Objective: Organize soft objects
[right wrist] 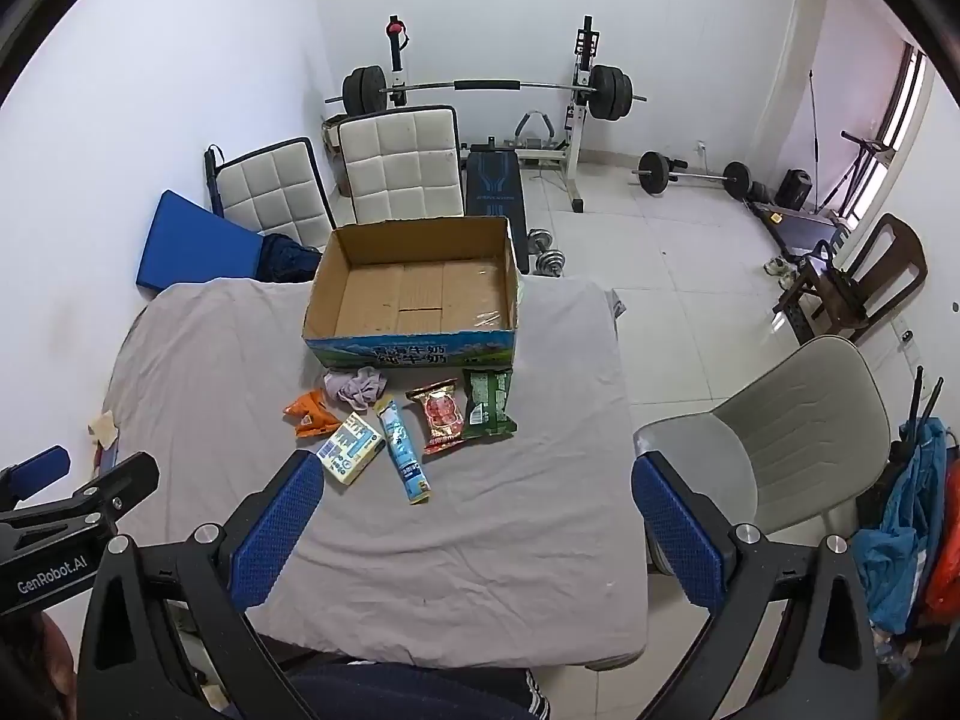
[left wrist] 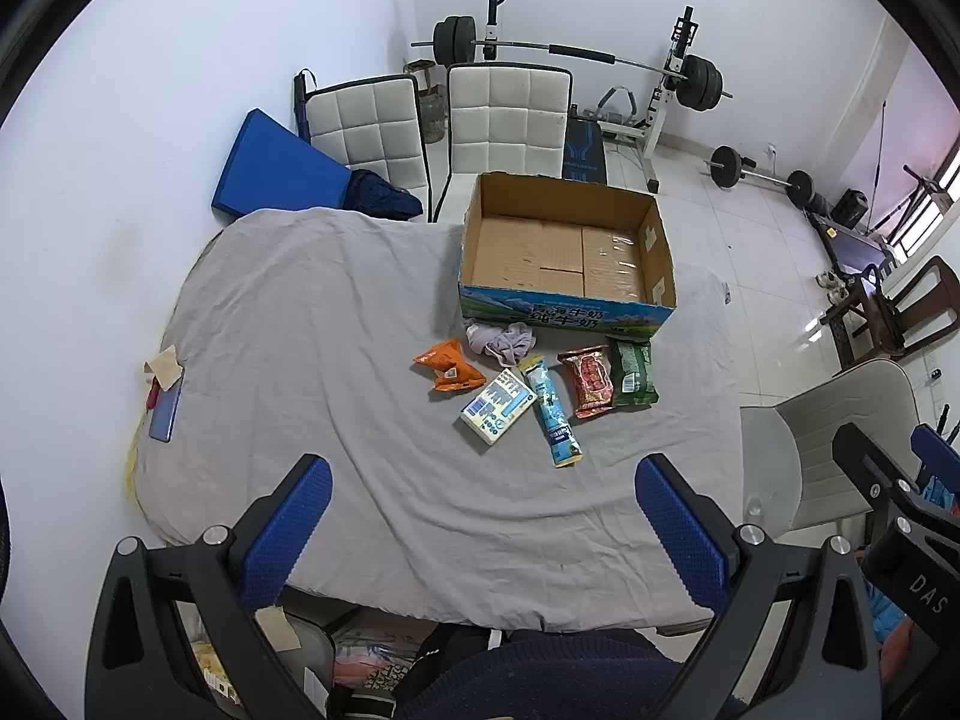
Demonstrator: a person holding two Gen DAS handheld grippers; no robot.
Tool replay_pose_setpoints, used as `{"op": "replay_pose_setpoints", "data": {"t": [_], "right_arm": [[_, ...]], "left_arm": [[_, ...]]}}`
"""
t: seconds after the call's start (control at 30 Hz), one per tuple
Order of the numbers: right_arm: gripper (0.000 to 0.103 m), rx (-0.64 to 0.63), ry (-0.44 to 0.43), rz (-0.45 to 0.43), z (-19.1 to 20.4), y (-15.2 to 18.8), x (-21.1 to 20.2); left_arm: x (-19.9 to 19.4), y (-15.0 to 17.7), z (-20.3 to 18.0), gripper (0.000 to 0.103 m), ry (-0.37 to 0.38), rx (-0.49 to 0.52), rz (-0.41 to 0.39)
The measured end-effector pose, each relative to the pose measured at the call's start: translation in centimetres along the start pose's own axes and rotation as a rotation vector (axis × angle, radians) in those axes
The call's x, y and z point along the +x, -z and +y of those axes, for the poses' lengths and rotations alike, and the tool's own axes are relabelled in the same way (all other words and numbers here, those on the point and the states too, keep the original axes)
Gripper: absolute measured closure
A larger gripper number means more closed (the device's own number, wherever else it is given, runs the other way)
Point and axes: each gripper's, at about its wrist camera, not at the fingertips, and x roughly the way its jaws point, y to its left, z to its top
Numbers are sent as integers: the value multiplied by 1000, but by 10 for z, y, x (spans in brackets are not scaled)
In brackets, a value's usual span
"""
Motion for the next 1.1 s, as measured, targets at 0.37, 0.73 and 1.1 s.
{"op": "replay_pose_setpoints", "data": {"t": [0.37,0.73,1.1], "right_arm": [[0,-6,6,-22,4,0,-8],[0,-1,15,-40,7,4,-15],[0,-1,16,-40,9,5,-15]], "left_arm": [[-2,0,-1,0,-1,-3,-7],[-6,-1,2,0,3,-6,-14],[-9,-2,6,0,9,-4,-27]]}}
